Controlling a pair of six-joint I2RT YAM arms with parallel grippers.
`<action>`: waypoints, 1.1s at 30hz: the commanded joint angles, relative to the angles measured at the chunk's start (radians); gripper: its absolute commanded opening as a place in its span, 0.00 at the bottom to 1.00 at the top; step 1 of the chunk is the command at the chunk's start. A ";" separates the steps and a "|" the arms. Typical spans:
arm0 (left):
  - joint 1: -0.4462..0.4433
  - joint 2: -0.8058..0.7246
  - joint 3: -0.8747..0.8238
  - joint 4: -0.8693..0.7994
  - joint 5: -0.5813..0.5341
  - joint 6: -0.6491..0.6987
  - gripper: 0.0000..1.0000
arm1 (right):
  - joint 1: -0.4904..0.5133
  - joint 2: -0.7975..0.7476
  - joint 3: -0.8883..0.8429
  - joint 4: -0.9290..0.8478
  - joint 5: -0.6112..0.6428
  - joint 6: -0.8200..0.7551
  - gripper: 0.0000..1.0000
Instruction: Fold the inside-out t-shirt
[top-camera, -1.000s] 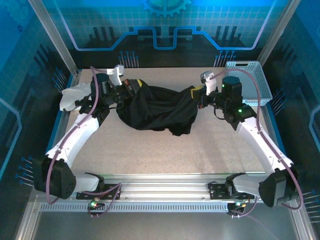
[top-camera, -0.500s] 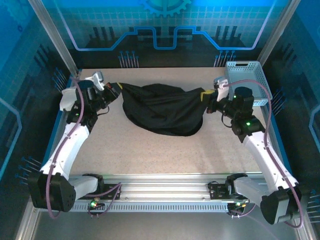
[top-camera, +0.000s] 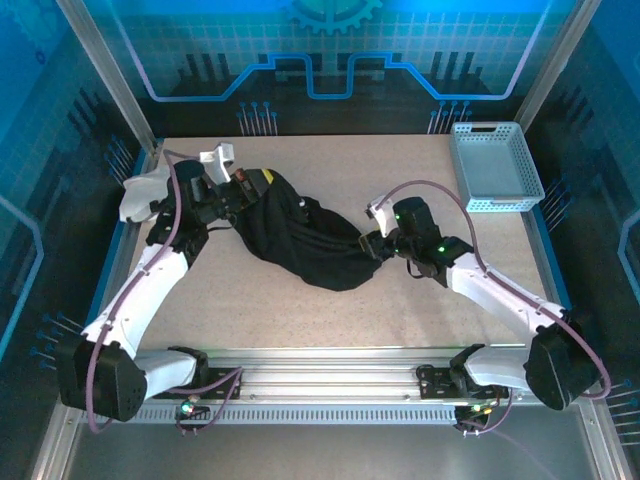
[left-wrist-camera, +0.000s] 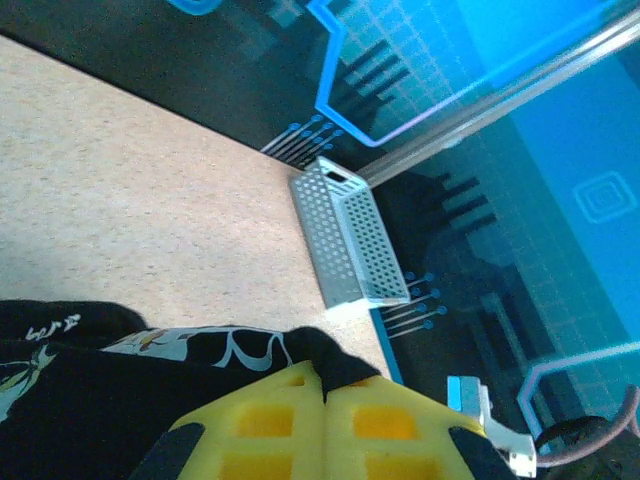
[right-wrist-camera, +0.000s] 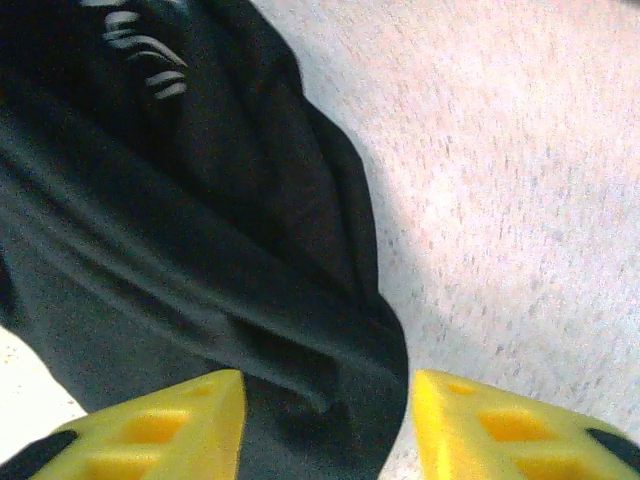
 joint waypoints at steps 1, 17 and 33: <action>-0.025 -0.035 0.046 0.046 0.039 0.032 0.00 | 0.068 -0.017 0.077 0.051 -0.062 -0.103 0.55; -0.049 -0.059 0.048 -0.019 0.008 0.086 0.00 | 0.113 0.432 0.414 0.216 -0.373 -0.010 0.36; -0.048 -0.050 0.050 -0.165 -0.193 0.201 0.00 | -0.045 0.080 0.368 0.142 -0.549 0.110 0.00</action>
